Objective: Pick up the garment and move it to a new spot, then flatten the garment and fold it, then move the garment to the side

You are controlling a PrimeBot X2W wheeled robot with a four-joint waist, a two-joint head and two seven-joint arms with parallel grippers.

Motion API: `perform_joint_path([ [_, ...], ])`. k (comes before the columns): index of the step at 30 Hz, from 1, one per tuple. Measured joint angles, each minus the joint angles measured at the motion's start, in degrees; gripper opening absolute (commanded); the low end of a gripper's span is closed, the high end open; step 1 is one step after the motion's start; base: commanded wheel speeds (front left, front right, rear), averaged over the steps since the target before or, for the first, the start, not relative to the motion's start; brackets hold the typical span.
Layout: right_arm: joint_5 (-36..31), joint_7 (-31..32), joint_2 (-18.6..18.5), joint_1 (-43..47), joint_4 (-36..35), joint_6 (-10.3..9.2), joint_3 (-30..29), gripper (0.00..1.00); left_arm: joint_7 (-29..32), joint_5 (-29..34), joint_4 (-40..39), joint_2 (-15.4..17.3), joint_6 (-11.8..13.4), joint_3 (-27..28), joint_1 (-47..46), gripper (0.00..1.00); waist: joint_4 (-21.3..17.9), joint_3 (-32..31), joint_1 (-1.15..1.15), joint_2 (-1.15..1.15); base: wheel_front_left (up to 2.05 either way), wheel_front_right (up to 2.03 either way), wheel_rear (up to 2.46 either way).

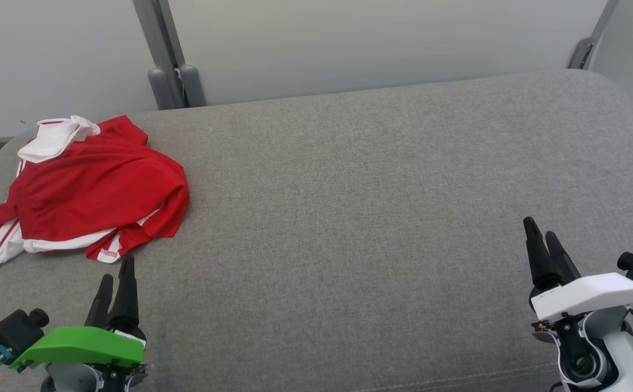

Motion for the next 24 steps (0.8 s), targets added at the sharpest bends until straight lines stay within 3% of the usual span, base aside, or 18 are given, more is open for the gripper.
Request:
perform_joint_path([
  [24, -19.5, -3.7, -0.3, 0.0, -1.2, -3.37, 3.2, 1.00, -3.6, 19.1, -3.2, -0.3, 0.9, -0.1, 1.7, 1.00, 0.2, 0.1, 0.00, 0.00, 0.00, 0.00, 0.00],
])
